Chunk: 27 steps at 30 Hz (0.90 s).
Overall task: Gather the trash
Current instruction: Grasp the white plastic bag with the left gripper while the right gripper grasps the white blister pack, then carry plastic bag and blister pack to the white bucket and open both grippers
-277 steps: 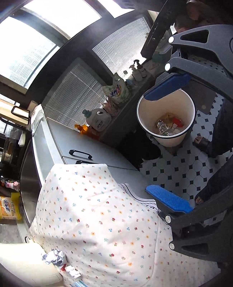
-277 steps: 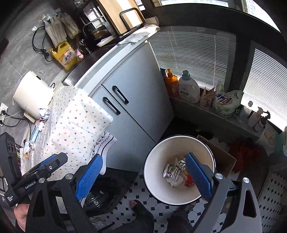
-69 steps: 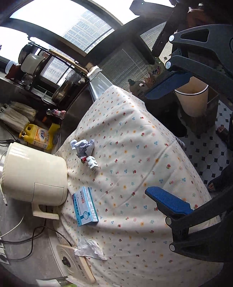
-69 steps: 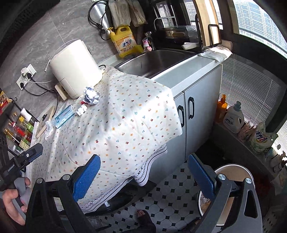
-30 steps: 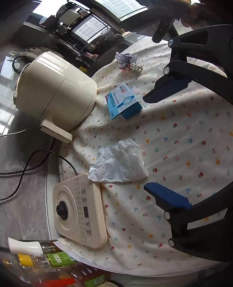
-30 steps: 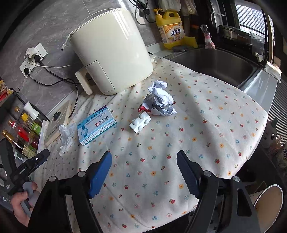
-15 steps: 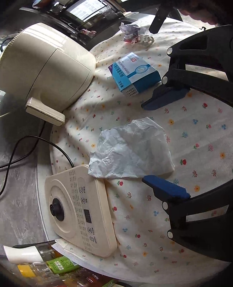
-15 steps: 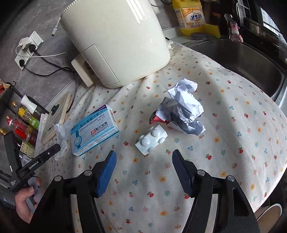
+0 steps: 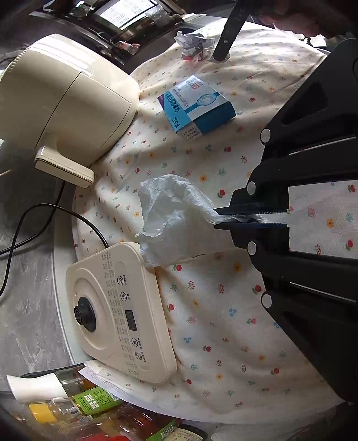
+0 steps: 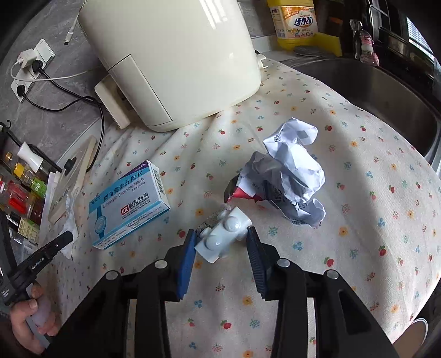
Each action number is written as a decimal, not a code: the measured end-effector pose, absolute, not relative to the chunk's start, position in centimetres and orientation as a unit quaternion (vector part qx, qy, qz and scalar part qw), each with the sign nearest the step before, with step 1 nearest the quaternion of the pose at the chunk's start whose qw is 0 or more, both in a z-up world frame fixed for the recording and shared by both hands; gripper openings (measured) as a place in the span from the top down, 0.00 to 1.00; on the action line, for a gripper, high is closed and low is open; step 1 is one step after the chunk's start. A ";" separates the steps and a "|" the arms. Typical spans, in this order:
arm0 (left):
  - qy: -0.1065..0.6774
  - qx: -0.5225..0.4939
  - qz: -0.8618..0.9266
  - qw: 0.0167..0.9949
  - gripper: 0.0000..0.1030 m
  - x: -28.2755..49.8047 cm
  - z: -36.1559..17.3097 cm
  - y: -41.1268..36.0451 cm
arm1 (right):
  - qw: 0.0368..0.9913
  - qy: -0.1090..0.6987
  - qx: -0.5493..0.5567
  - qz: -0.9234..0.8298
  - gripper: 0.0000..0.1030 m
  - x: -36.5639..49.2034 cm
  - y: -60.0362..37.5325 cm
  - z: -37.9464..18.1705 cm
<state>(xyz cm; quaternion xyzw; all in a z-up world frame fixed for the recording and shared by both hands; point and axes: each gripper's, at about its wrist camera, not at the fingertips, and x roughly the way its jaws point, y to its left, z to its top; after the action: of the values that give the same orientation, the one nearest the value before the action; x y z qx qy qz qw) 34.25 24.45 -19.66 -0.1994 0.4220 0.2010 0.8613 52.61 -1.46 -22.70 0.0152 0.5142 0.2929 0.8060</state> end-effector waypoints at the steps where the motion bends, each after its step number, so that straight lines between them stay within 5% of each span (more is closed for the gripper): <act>1: 0.418 -0.200 0.197 0.864 0.95 33.9 -19.4 24.3 | 0.808 0.512 0.015 0.291 0.64 52.2 -1.7 -22.5; 27: 0.371 -0.184 0.033 0.910 0.95 31.2 -15.0 15.3 | 0.846 0.488 0.071 0.202 0.64 41.9 -13.8 -18.4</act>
<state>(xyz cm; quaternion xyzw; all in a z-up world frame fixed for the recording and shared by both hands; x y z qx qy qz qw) 31.21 15.32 -15.02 -0.1836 0.3709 0.0325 0.9097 41.93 -13.81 -18.43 0.0711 0.4875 0.2019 0.8465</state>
